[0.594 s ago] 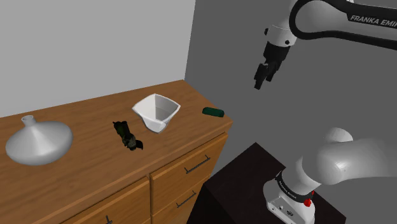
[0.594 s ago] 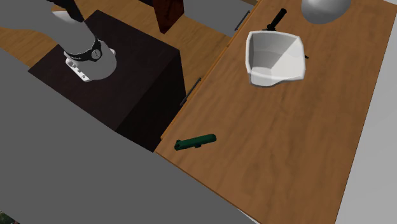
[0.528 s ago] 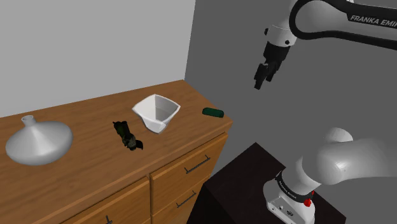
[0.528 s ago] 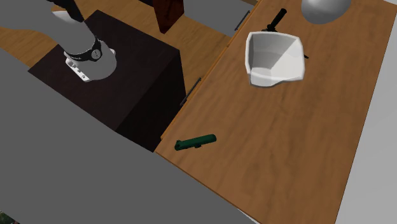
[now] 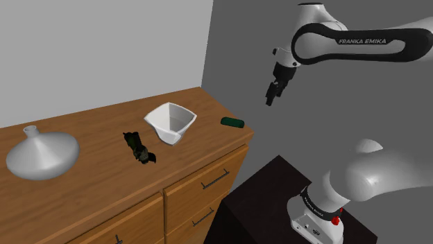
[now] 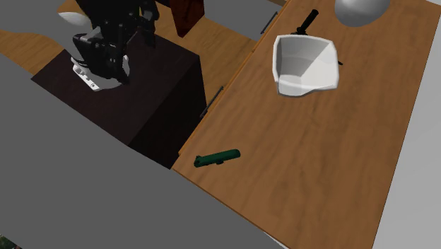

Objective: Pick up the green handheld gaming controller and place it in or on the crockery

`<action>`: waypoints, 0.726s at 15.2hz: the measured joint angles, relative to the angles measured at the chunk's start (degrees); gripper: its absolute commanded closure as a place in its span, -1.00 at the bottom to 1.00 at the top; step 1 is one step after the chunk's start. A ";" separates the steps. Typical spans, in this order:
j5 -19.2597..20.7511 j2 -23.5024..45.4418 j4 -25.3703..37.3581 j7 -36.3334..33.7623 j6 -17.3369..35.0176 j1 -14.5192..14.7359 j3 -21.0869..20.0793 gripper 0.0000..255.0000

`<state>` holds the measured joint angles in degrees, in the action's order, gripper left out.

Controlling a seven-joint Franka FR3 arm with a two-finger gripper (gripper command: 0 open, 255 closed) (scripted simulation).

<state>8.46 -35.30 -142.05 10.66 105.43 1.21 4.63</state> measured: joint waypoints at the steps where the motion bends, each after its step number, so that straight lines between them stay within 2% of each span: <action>1: 0.23 1.60 -0.17 1.31 2.00 0.05 0.85 -1.00; 6: 0.22 10.05 -1.11 6.99 12.08 0.92 4.01 -1.00; 11: -1.33 20.76 0.57 14.00 21.63 1.86 7.17 -1.00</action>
<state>7.13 -14.54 -141.47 24.66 127.06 3.07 11.80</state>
